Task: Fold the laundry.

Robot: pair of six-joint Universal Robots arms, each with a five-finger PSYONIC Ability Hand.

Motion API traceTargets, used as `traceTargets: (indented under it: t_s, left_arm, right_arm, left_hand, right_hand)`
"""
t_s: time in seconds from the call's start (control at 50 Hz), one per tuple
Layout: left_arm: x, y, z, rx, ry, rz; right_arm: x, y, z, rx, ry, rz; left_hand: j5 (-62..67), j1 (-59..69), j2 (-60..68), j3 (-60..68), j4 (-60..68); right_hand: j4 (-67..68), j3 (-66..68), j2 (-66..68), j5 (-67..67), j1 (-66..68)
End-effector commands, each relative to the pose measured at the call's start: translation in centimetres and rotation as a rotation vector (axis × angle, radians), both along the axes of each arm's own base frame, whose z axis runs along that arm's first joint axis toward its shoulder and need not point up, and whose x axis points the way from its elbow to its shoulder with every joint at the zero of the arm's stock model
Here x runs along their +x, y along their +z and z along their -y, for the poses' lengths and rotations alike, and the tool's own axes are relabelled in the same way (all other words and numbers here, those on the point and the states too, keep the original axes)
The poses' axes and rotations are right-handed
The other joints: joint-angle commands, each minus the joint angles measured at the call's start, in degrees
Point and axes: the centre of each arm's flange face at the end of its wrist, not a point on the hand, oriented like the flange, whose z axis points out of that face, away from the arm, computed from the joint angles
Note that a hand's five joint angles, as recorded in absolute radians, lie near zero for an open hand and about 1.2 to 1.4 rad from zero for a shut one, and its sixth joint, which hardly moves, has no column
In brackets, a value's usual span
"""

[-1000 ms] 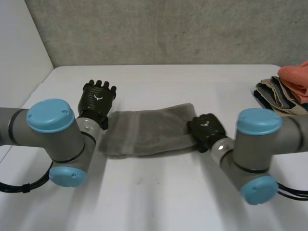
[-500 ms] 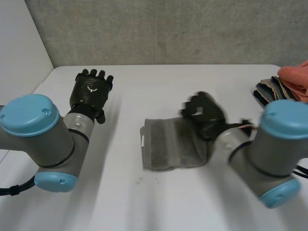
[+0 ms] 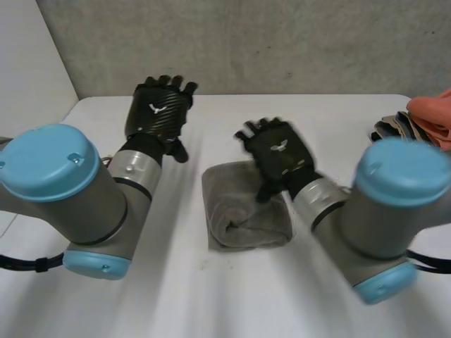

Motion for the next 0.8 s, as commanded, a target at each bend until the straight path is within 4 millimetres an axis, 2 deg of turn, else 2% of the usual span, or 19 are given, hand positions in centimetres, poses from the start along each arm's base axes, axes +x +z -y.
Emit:
traceTargets:
  t_s: [0.02,0.08,0.12,0.2,0.36,0.42,0.54,0.64,0.72,0.74,0.8]
  left_arm:
    - [-2.8,1.3,-2.7,0.072,-0.114,-0.097]
    - [-4.0,0.8,-3.4,0.132,-0.154,-0.109]
    - [-5.1,-0.6,-3.6,0.182,-0.17,-0.085]
    - [-5.7,-3.0,-3.1,0.254,-0.156,-0.032]
    - [-5.3,-7.5,-2.6,0.353,-0.098,0.094]
    - [-5.1,-9.0,-2.6,0.369,-0.091,0.156]
    - [-3.9,-10.5,-1.7,0.387,-0.062,0.233]
    - [-4.0,-10.5,-1.4,0.375,-0.066,0.252]
    - [-4.0,-9.4,-1.1,0.353,-0.069,0.234]
    - [-4.2,-9.0,-1.1,0.341,-0.076,0.224]
    - [-4.4,-6.5,-1.2,0.298,-0.097,0.186]
  right_arm:
    - [-3.9,2.4,2.5,0.384,-0.128,0.222]
    - [-4.2,1.1,3.2,0.466,-0.145,0.187]
    - [-4.0,0.5,3.5,0.486,-0.145,0.173]
    - [-3.4,-0.9,4.5,0.51,-0.146,0.142]
    - [-2.7,-4.7,5.7,0.571,-0.143,0.037]
    - [-2.7,-5.5,5.9,0.558,-0.147,0.0]
    - [-2.8,-7.1,6.2,0.504,-0.134,-0.116]
    - [-2.9,-6.5,6.3,0.442,-0.131,-0.166]
    - [-2.8,-4.4,6.4,0.39,-0.128,-0.143]
    - [-2.9,-3.2,6.4,0.369,-0.132,-0.122]
    - [-2.9,-1.3,6.1,0.337,-0.133,-0.088]
  left_hand:
    - [-1.17,0.63,-0.09,-0.4,-0.02]
    - [-1.0,0.8,0.08,-0.23,0.15]
    - [-0.83,0.96,0.25,-0.06,0.32]
    - [-0.66,1.13,0.42,0.11,0.49]
    - [-0.49,1.3,0.59,0.28,0.66]
    - [-0.49,1.3,0.59,0.28,0.66]
    - [-0.32,1.47,0.76,0.44,0.82]
    - [-0.16,1.64,0.92,0.61,0.99]
    - [-0.32,1.47,0.76,0.44,0.82]
    - [-0.32,1.47,0.76,0.44,0.82]
    - [-0.49,1.3,0.59,0.28,0.66]
  right_hand:
    - [-3.25,-2.14,-2.46,-3.75,-1.35]
    - [-3.25,-2.14,-2.46,-3.75,-1.35]
    - [-3.25,-2.14,-2.46,-3.75,-1.35]
    - [-3.25,-2.14,-2.46,-3.75,-1.35]
    - [-3.25,-2.14,-2.46,-3.75,-1.35]
    - [-3.25,-2.14,-2.46,-3.75,-1.35]
    - [-3.25,-2.14,-2.46,-3.75,-1.35]
    - [-3.25,-2.14,-2.46,-3.75,-1.35]
    - [-3.25,-2.14,-2.46,-3.75,-1.35]
    - [-3.25,-2.14,-2.46,-3.75,-1.35]
    - [-3.25,-2.14,-2.46,-3.75,-1.35]
